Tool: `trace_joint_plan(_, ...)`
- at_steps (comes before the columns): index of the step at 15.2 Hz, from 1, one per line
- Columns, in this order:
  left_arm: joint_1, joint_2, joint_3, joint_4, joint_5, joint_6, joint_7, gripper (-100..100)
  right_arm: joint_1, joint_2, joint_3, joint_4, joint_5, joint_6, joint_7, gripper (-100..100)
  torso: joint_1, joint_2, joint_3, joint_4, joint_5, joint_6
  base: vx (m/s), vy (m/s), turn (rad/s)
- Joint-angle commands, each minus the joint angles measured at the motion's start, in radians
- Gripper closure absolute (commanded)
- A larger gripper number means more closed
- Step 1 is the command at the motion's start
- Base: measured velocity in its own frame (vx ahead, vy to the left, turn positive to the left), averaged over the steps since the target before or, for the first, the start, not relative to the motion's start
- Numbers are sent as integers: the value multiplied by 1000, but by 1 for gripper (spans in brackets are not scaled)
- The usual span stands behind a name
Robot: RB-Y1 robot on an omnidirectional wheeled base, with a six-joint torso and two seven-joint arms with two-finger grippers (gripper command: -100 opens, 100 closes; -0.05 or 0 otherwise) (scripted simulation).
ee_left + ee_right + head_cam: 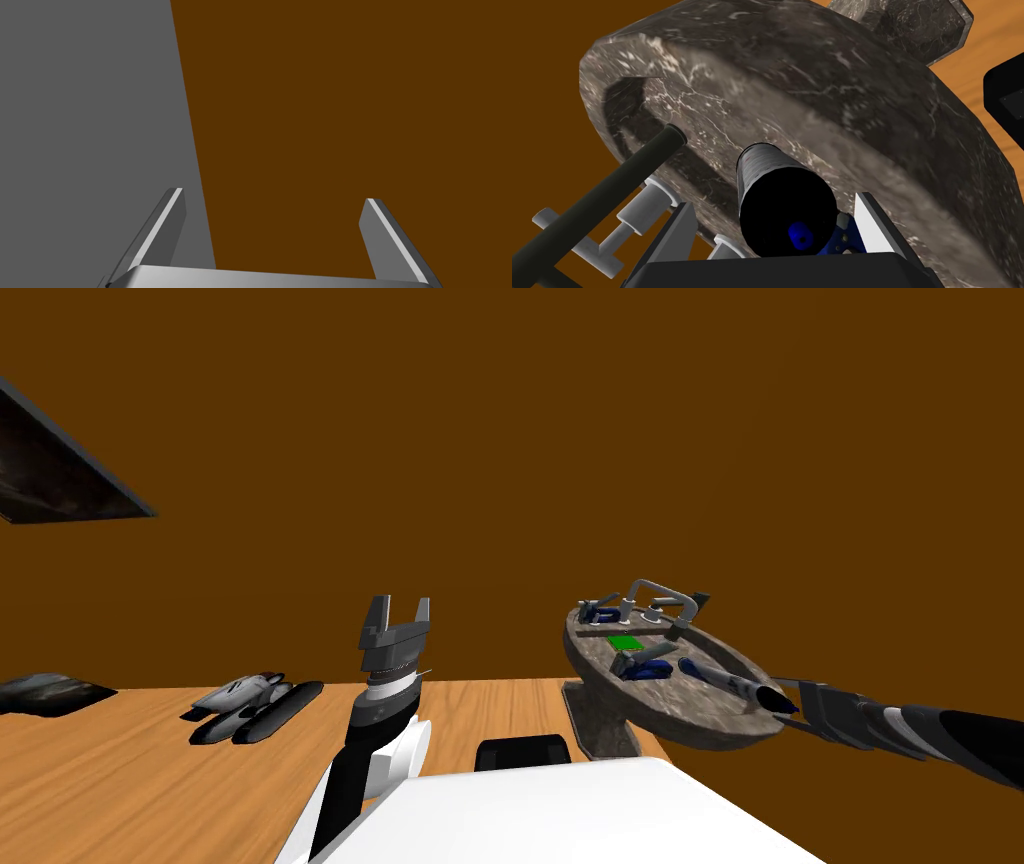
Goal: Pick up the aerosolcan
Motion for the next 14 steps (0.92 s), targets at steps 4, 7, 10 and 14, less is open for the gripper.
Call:
trace_joint_plan(4, 0, 0, 0, 0, 0, 0, 0, 0, -41, 56, -96, 64, 96, -101, 106, -100, -1, 0, 0, 0, 0, 1, 188, 23, -238)
trace_joint_plan(7, 0, 0, 0, 0, 0, 0, 0, 0, -40, 49, -79, 62, 82, -88, 93, 100, -2, 7, 4, 1, 0, -1, 50, 16, -19)
trace_joint_plan(10, -1, 0, 0, 0, 0, 0, 0, 0, -40, 49, -80, 62, 82, -86, 93, 100, -4, 12, 6, 2, -1, -2, 5, 1, -1)
trace_joint_plan(14, -1, 0, 0, 0, 0, 0, 0, 0, 21, -15, 4, -28, -20, 14, -16, 100, -5, 26, 15, 5, -1, -5, -224, -31, 326)
